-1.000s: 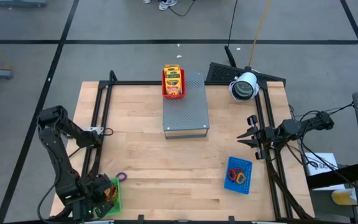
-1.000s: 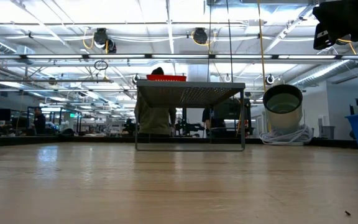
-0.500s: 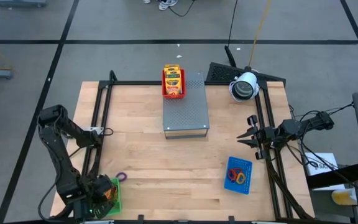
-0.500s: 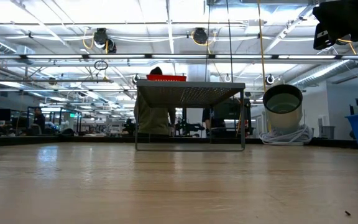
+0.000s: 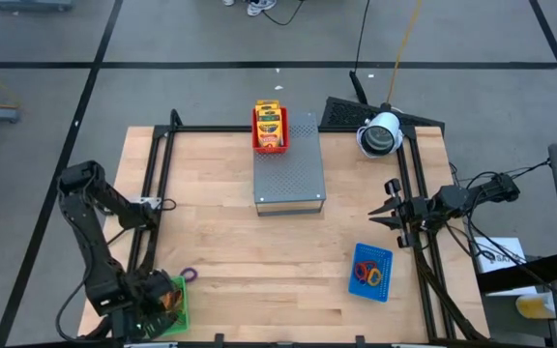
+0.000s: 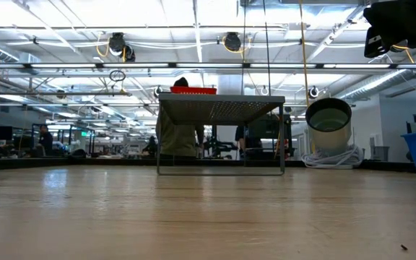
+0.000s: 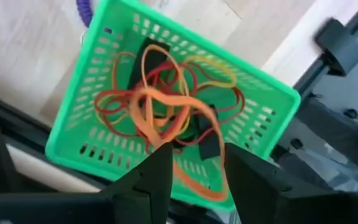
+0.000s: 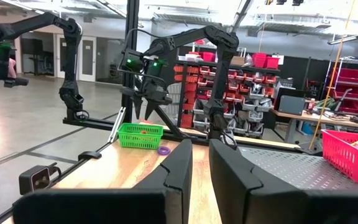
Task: Pick & Place Office Desk Supplies
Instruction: Put the orange rubber band into the green bin, then put the violet spring keychain into the blue bin
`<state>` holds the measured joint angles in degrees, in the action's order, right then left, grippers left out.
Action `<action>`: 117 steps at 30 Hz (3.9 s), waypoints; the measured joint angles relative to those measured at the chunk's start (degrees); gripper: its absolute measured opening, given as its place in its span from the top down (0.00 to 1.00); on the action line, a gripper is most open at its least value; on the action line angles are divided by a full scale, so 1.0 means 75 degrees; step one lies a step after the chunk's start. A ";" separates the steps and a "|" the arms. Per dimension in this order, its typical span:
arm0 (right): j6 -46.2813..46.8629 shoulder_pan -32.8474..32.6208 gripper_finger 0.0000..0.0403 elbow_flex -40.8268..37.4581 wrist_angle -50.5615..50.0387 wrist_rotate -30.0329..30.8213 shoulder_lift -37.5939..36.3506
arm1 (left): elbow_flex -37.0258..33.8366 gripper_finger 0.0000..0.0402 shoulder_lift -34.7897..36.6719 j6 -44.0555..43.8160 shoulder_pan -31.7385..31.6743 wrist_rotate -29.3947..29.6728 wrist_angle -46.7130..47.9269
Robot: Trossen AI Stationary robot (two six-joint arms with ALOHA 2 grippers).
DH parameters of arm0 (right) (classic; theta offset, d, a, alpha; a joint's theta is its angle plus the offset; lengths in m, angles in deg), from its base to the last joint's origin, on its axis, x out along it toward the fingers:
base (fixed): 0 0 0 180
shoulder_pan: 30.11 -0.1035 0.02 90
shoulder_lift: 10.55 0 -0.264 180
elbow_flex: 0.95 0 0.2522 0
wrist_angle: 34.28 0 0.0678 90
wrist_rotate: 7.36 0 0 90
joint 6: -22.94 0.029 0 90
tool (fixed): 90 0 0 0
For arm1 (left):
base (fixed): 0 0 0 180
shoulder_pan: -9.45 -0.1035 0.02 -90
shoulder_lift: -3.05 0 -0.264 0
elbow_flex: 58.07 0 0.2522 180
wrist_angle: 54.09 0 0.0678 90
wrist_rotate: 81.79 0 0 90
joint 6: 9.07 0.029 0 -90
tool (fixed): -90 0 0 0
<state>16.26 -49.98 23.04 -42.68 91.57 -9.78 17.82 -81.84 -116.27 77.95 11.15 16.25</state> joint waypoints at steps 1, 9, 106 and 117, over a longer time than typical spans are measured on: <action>0.0000 -0.0002 0.89 0.0001 0.0000 0.0000 0.0001 | 0.0000 0.63 -0.0020 0.0000 -0.0001 0.0012 0.0005; 0.0000 -0.0002 0.89 0.0001 0.0000 0.0000 -0.0002 | -0.0003 0.63 -0.0016 0.0052 0.0128 0.0204 -0.0112; 0.0000 0.0001 0.89 -0.0001 0.0000 0.0000 0.0001 | -0.2206 0.63 -0.0021 0.4475 -0.4107 -0.1525 -0.0855; -0.0001 -0.0001 0.89 0.0001 0.0000 0.0000 0.0001 | -0.2401 0.63 -0.0021 0.4447 -0.4107 -0.1397 -0.0907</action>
<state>16.25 -49.98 23.05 -42.68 91.57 -9.77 -0.19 -82.00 -82.91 47.14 0.68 9.45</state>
